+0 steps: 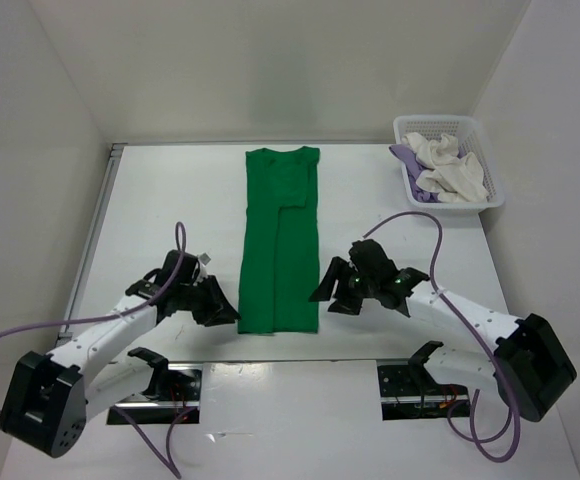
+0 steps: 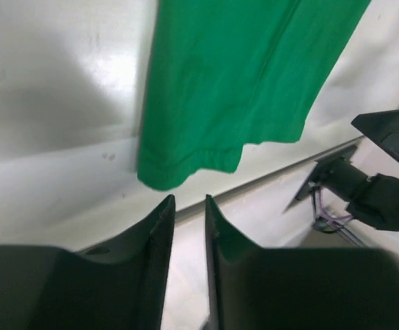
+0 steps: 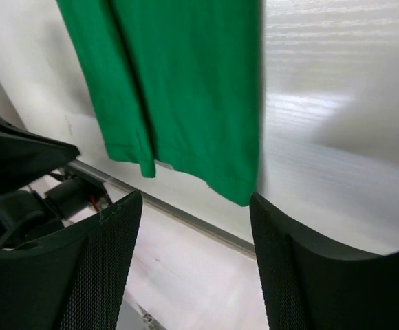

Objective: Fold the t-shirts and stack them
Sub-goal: Grab the bottom of the folded rectangular tshirt with both arms

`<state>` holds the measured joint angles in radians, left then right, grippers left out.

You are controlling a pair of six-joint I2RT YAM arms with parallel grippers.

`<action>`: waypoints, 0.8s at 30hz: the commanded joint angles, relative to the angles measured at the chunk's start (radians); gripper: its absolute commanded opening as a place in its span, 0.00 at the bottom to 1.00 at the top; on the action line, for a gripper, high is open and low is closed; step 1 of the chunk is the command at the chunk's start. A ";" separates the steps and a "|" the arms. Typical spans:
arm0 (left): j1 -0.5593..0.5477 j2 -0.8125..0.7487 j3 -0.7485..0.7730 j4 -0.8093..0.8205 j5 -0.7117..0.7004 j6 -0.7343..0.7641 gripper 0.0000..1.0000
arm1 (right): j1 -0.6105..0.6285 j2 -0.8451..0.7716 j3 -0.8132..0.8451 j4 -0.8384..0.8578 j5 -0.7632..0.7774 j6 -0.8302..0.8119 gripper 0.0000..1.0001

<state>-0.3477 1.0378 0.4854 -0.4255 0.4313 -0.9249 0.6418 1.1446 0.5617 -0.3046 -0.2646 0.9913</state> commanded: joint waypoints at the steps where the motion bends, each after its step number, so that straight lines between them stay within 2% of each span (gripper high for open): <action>1: 0.003 -0.058 -0.067 0.033 0.061 -0.078 0.33 | 0.009 -0.036 -0.019 0.007 0.036 0.061 0.66; 2: 0.003 -0.041 -0.067 0.045 0.070 -0.078 0.44 | 0.009 -0.025 -0.019 -0.004 0.036 0.061 0.57; 3: 0.003 -0.021 -0.058 0.045 0.070 -0.078 0.53 | 0.009 -0.011 -0.019 -0.013 0.036 0.061 0.38; 5: 0.003 0.054 -0.045 0.045 0.070 -0.037 0.55 | 0.009 0.024 -0.041 -0.004 0.013 0.070 0.29; 8: 0.003 0.103 -0.045 0.045 0.083 -0.019 0.53 | 0.009 0.040 -0.065 0.019 -0.028 0.079 0.29; 10: 0.003 0.088 -0.045 0.045 0.052 -0.019 0.55 | 0.021 0.030 -0.091 0.067 -0.039 0.102 0.36; 12: 0.003 0.088 -0.054 0.060 0.052 -0.028 0.55 | 0.030 0.021 -0.123 0.097 -0.048 0.112 0.37; 20: 0.003 0.152 -0.044 0.082 0.040 -0.028 0.55 | 0.056 0.084 -0.131 0.157 -0.070 0.135 0.37; 24: 0.003 0.177 -0.044 0.082 0.030 -0.017 0.51 | 0.079 0.151 -0.111 0.179 -0.061 0.135 0.37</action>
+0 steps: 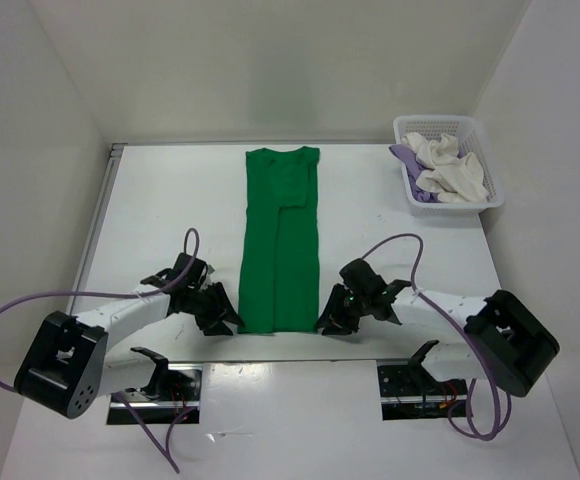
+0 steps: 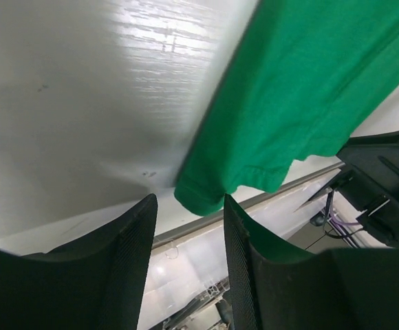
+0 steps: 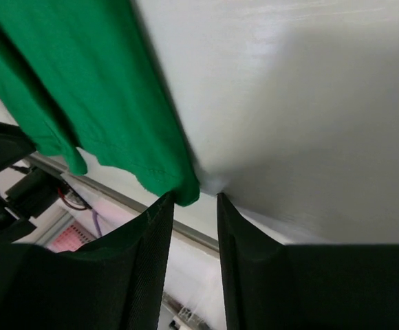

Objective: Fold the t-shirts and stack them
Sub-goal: Grab the bottom of the folded rectangular tshirt with both arms

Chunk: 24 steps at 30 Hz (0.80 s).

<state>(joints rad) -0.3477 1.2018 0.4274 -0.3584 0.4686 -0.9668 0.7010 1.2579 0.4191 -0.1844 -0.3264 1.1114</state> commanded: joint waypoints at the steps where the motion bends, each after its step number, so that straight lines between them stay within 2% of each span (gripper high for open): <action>1: 0.003 0.013 0.014 0.015 -0.007 0.025 0.51 | 0.020 0.050 0.041 0.068 0.001 0.015 0.38; 5: 0.003 0.041 0.014 0.045 -0.016 0.016 0.51 | 0.020 0.069 0.041 0.091 0.012 0.005 0.38; 8: 0.003 0.070 0.024 0.055 -0.005 0.025 0.45 | 0.020 0.104 0.050 0.100 0.012 0.005 0.37; 10: 0.003 0.084 0.033 0.055 -0.014 0.037 0.39 | 0.020 0.124 0.061 0.100 0.012 -0.004 0.27; 16: 0.003 0.093 0.042 0.045 -0.015 0.059 0.23 | 0.029 0.123 0.070 0.071 0.021 -0.004 0.09; 18: 0.003 0.102 0.060 0.009 -0.025 0.082 0.10 | 0.038 0.111 0.070 0.005 0.021 -0.028 0.00; 19: 0.003 0.102 0.060 -0.005 -0.025 0.082 0.10 | 0.052 0.110 0.070 0.005 0.021 -0.028 0.00; 21: -0.030 0.068 0.060 -0.014 -0.025 0.073 0.02 | 0.081 0.091 0.070 -0.030 0.012 -0.038 0.00; 24: -0.060 0.045 0.050 -0.074 0.047 0.073 0.00 | 0.178 0.060 0.061 -0.068 -0.008 0.019 0.00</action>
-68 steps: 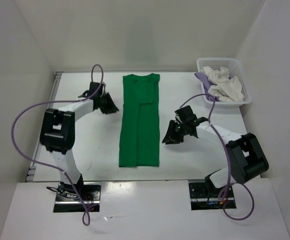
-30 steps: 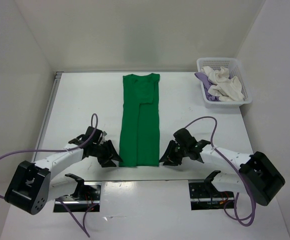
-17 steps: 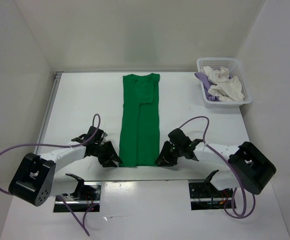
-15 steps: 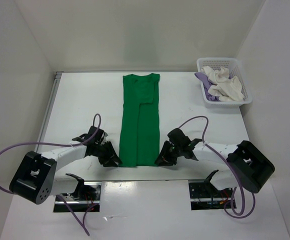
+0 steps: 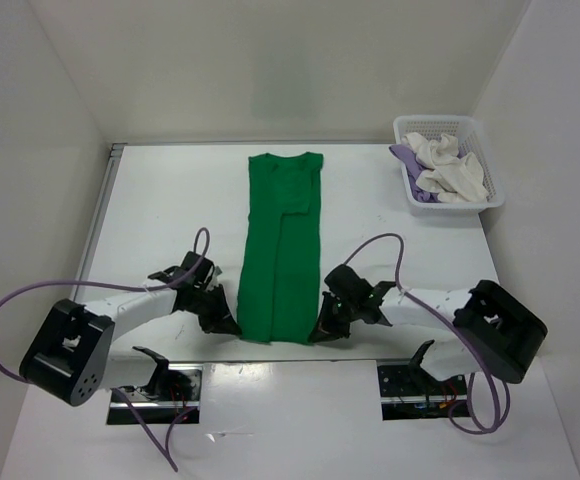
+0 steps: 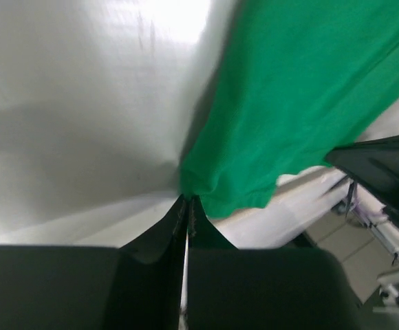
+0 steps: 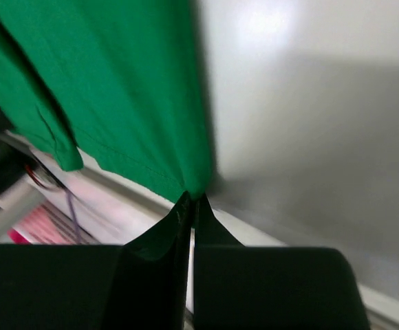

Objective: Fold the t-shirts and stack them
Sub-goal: Grab the bottom of the folded rectangular tshirt with both arms, then fold the folded rectangular tshirt in 1/3 of the way

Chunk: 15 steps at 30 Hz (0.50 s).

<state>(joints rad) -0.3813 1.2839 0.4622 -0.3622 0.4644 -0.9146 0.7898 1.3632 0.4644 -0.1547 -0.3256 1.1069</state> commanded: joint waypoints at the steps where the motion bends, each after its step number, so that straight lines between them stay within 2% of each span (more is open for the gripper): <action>1: -0.027 -0.046 0.015 -0.117 0.069 0.020 0.00 | 0.109 -0.058 0.031 -0.127 -0.009 0.033 0.00; 4: -0.027 -0.101 0.065 -0.246 0.092 0.043 0.00 | 0.106 -0.125 0.114 -0.271 0.014 -0.001 0.00; 6: -0.013 -0.101 0.128 -0.290 0.092 0.055 0.00 | 0.019 -0.136 0.174 -0.331 0.005 -0.068 0.00; 7: 0.031 -0.089 0.163 -0.317 0.092 0.068 0.00 | -0.016 -0.136 0.193 -0.345 0.005 -0.096 0.00; 8: 0.060 -0.054 0.238 -0.317 0.092 0.094 0.00 | -0.074 -0.136 0.244 -0.358 0.005 -0.155 0.00; 11: 0.165 0.034 0.340 -0.296 0.092 0.129 0.00 | -0.165 -0.053 0.356 -0.388 0.014 -0.279 0.00; 15: 0.190 0.182 0.501 -0.212 0.053 0.140 0.00 | -0.282 0.082 0.502 -0.379 0.051 -0.402 0.00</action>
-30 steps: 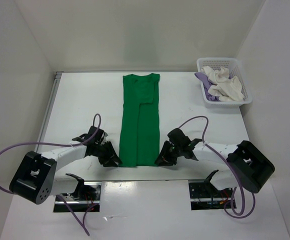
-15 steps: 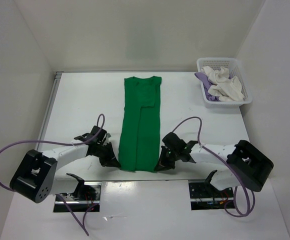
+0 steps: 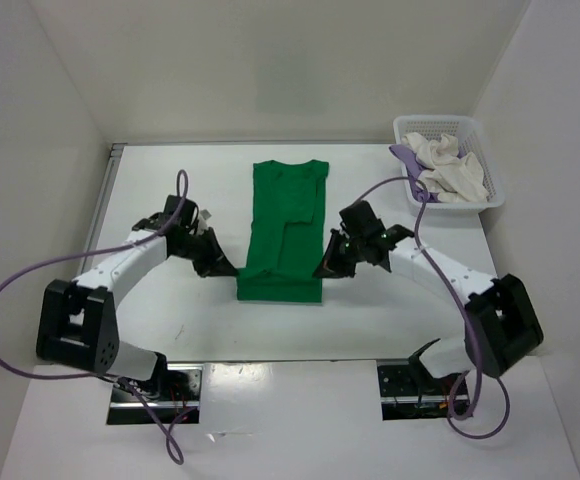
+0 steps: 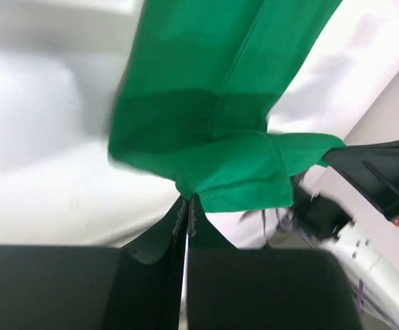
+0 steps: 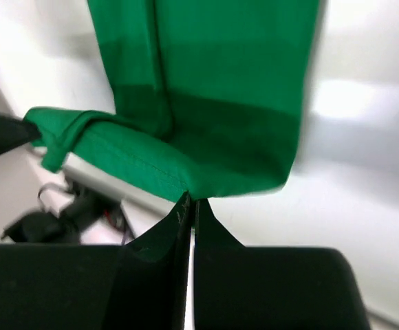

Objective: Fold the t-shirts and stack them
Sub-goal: Fold the folded rectangular tshirt in 1/3 of the way

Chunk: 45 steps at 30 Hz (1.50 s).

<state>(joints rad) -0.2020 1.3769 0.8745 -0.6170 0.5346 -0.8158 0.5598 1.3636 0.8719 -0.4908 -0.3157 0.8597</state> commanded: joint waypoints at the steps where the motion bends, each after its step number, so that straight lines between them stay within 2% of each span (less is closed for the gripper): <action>1: 0.010 0.144 0.153 0.062 -0.044 0.041 0.00 | -0.084 0.136 0.146 -0.032 0.052 -0.171 0.00; 6: 0.019 0.313 0.312 0.157 -0.070 0.021 0.00 | -0.156 0.287 0.269 -0.009 0.084 -0.247 0.00; 14: 0.019 0.517 0.501 0.197 -0.140 0.021 0.00 | -0.239 0.465 0.400 0.044 0.093 -0.306 0.00; 22: 0.019 0.629 0.543 0.255 -0.150 0.010 0.00 | -0.258 0.598 0.486 0.063 0.112 -0.317 0.00; 24: 0.019 0.630 0.543 0.264 -0.159 0.001 0.04 | -0.258 0.607 0.498 0.074 0.112 -0.317 0.00; 27: 0.019 0.579 0.518 0.333 -0.142 -0.025 0.26 | -0.258 0.608 0.524 0.061 0.112 -0.317 0.06; 30: 0.019 0.507 0.509 0.358 -0.154 -0.037 0.46 | -0.258 0.548 0.524 0.052 0.112 -0.317 0.20; 31: 0.019 0.454 0.495 0.358 -0.169 -0.037 0.46 | -0.258 0.530 0.515 0.052 0.112 -0.317 0.29; 33: 0.019 0.400 0.468 0.373 -0.170 -0.046 0.47 | -0.258 0.474 0.501 0.043 0.112 -0.317 0.34; 34: 0.019 0.355 0.419 0.391 -0.157 -0.057 0.45 | -0.258 0.457 0.484 0.043 0.100 -0.317 0.38; 37: -0.042 0.298 0.339 0.402 -0.137 -0.069 0.37 | -0.258 0.407 0.451 0.034 0.086 -0.317 0.38; 40: -0.148 0.289 0.238 0.448 -0.116 -0.101 0.32 | -0.258 0.382 0.424 0.043 0.040 -0.306 0.17; 41: -0.184 0.301 0.201 0.459 -0.107 -0.102 0.31 | -0.258 0.382 0.395 0.055 0.027 -0.306 0.07; 43: -0.194 0.320 0.179 0.483 -0.107 -0.111 0.30 | -0.244 0.373 0.374 0.055 0.018 -0.297 0.01; 45: -0.194 0.352 0.169 0.493 -0.120 -0.111 0.30 | -0.216 0.373 0.332 0.092 0.003 -0.286 0.00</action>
<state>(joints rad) -0.4088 1.6848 1.0725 -0.1684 0.4149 -0.9016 0.3168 1.7542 1.2667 -0.4366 -0.2733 0.5652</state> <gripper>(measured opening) 0.298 0.005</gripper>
